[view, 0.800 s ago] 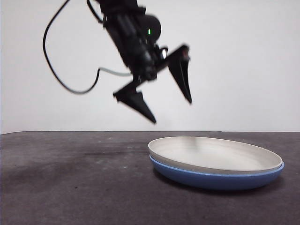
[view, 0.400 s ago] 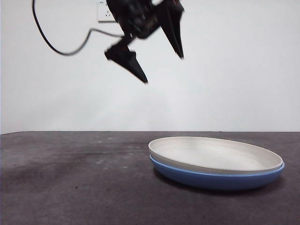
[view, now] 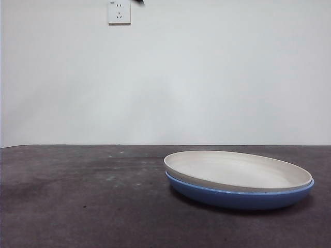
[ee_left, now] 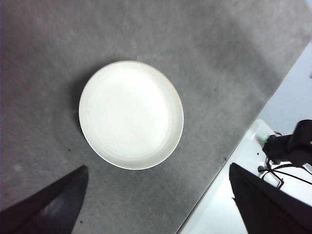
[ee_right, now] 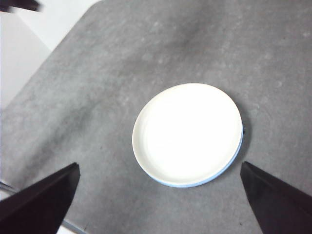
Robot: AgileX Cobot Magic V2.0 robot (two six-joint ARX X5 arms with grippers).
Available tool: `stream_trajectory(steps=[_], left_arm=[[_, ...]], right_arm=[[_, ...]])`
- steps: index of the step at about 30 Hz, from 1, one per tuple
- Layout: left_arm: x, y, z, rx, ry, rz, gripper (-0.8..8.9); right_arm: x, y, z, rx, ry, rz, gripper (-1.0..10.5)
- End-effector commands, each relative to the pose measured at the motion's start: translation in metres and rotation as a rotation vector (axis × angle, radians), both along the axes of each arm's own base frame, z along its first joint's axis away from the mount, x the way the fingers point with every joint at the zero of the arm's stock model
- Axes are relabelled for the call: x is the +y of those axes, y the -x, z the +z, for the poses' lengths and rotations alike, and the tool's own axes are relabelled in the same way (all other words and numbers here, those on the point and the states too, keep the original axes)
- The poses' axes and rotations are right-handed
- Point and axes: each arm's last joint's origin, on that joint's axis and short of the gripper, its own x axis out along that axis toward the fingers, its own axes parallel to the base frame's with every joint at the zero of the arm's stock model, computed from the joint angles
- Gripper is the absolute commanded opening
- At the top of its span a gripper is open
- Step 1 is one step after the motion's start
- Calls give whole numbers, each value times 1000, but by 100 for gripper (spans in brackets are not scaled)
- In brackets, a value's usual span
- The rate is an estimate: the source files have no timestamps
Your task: Pick up the white plate, put it on the blue plate, put it on desk
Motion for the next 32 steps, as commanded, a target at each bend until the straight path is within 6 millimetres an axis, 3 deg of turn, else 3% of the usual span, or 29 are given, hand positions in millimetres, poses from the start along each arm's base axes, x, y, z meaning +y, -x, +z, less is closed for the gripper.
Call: stream_trajectory(steps=[1,5,10,19,24,32], left_arm=[[15,22,17,-50,6,-23,469],[43,59,33,-124,33,-37,469],[76,98,32,-176,46,-29,469],[117,155,1,-239,83,13,476],[129,174,-16,-235,93,31,593],[145,201,-45,-276,118,31,594]], right_arm=[[0,-5,5,2,-25,-14,602],[1,-16,3,51,-30,-17,602],[2,-33,-1,116,-13,-12,602],[5,-78,-18,275,38,24,602],[7,-101,-31,357,59,41,602],[9,-141,-54,434,75,53,602]])
